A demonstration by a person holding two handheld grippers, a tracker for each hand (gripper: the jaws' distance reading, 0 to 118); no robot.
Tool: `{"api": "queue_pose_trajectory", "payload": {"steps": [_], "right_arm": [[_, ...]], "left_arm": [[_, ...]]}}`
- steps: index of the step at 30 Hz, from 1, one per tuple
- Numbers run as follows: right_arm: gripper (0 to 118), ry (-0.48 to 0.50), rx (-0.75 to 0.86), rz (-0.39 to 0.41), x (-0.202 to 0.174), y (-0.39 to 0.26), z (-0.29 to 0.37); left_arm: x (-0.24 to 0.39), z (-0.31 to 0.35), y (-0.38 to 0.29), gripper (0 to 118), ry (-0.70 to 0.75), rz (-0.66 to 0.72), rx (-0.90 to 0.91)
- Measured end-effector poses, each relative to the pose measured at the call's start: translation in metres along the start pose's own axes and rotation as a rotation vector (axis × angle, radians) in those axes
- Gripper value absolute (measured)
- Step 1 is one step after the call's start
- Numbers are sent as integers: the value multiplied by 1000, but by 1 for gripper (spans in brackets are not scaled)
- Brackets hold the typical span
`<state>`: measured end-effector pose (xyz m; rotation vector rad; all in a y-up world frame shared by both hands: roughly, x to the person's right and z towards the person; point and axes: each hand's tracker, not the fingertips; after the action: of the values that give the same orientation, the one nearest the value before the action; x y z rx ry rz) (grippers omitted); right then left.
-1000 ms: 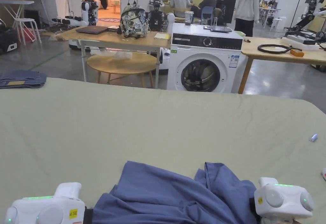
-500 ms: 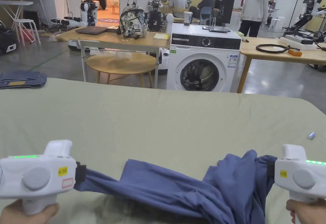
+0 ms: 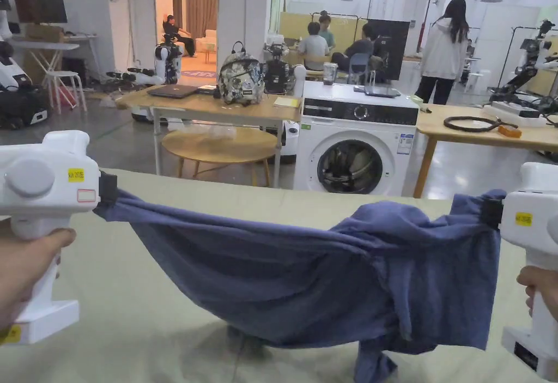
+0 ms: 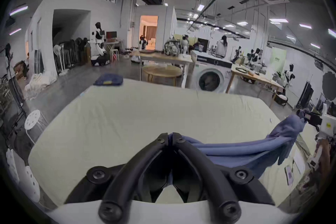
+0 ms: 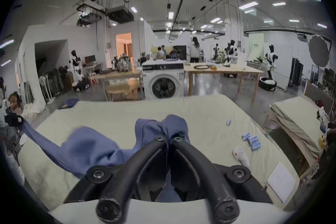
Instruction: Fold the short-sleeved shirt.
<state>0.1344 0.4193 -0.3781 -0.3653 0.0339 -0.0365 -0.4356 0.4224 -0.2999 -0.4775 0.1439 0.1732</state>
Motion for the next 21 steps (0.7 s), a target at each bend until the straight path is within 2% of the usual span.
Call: {"api": "queue_pose_trajectory", "payload": {"steps": [8, 13, 21], "right_arm": [[0, -14, 73, 20, -19, 55, -6], [0, -35, 103, 1, -24, 74, -18], [0, -52, 165, 44, -31, 132, -37]], "left_arm": [[-8, -9, 59, 0, 27, 7, 54], [-11, -29, 89, 0, 50, 12, 66], [0, -43, 150, 0, 91, -13, 128]]}}
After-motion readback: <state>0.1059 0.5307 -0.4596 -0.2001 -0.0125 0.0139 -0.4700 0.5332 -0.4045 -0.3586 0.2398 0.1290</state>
